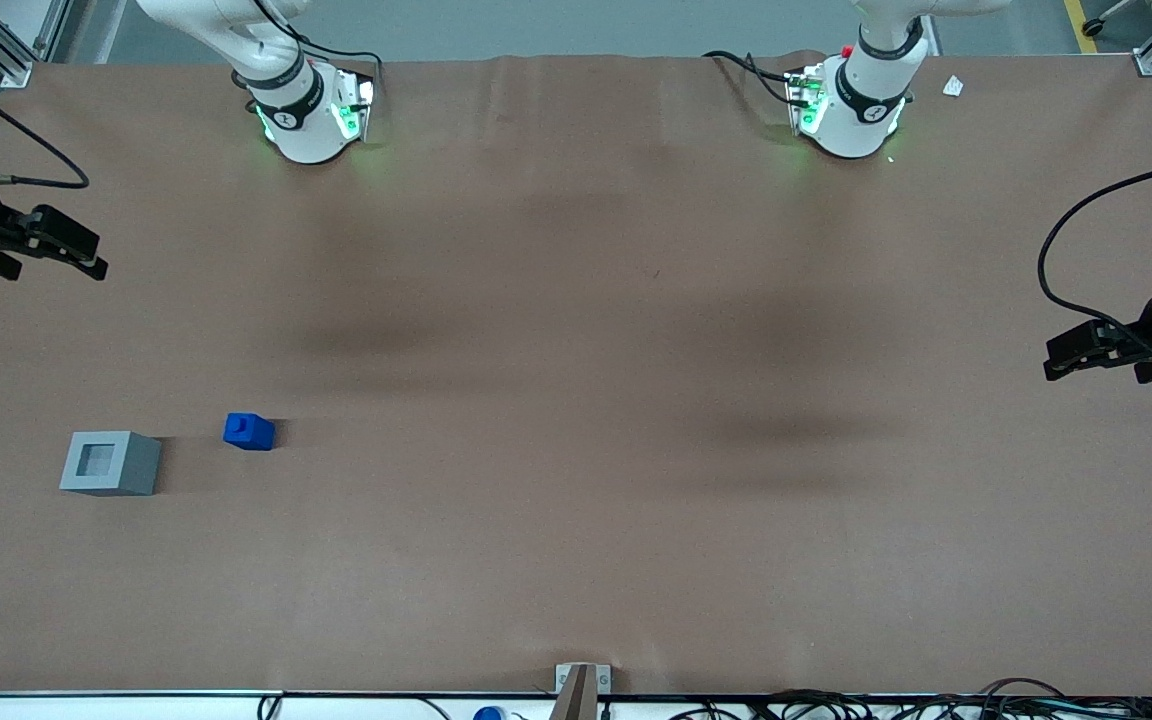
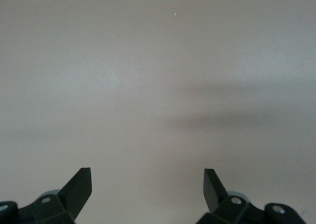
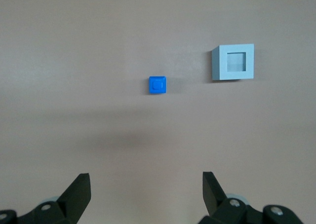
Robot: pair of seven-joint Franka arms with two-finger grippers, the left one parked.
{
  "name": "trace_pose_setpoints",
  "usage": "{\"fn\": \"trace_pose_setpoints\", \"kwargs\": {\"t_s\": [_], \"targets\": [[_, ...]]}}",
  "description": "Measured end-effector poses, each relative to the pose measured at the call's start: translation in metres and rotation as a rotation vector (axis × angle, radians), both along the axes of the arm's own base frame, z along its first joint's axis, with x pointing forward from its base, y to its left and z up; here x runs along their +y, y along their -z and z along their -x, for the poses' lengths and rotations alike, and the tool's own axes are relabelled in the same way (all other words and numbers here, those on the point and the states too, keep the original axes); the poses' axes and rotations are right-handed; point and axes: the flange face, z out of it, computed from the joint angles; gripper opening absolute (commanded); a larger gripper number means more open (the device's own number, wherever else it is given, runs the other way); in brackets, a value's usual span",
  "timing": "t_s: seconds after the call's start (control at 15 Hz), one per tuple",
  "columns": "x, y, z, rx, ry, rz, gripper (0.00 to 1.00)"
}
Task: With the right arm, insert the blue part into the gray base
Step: 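Move the open right gripper toward the blue block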
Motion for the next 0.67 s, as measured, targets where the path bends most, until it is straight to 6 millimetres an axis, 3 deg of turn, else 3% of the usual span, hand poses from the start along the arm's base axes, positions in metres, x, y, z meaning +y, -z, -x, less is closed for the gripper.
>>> {"fn": "trace_pose_setpoints", "kwargs": {"t_s": [0.67], "targets": [[0.0004,0.0060,-0.0054,0.002,0.000,0.000,1.00]]}}
